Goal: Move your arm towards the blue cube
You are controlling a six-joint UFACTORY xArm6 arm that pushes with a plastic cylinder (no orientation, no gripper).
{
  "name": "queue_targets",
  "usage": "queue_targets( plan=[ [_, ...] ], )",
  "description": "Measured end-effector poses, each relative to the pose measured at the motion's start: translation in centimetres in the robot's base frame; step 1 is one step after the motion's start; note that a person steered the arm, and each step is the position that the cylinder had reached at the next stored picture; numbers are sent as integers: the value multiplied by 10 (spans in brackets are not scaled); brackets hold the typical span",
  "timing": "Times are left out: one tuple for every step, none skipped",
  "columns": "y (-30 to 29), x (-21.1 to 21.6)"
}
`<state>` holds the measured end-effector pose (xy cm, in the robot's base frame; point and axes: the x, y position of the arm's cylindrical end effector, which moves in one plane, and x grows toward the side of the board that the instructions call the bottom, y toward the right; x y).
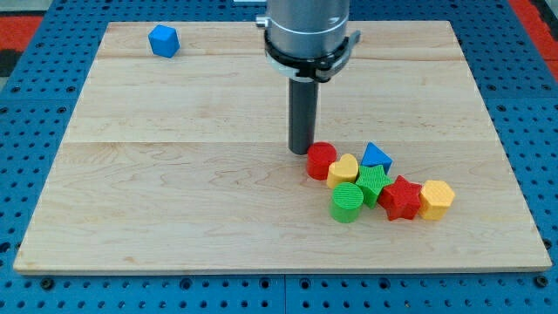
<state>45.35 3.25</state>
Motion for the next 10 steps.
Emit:
queue_targets(
  plan=[
    [21, 0],
    [37, 0],
    [41, -3],
    [33, -35],
    [23, -83],
    [10, -161],
    [-12, -229],
    [-77, -247],
    [-130, -262],
    [-178, -252]
  ],
)
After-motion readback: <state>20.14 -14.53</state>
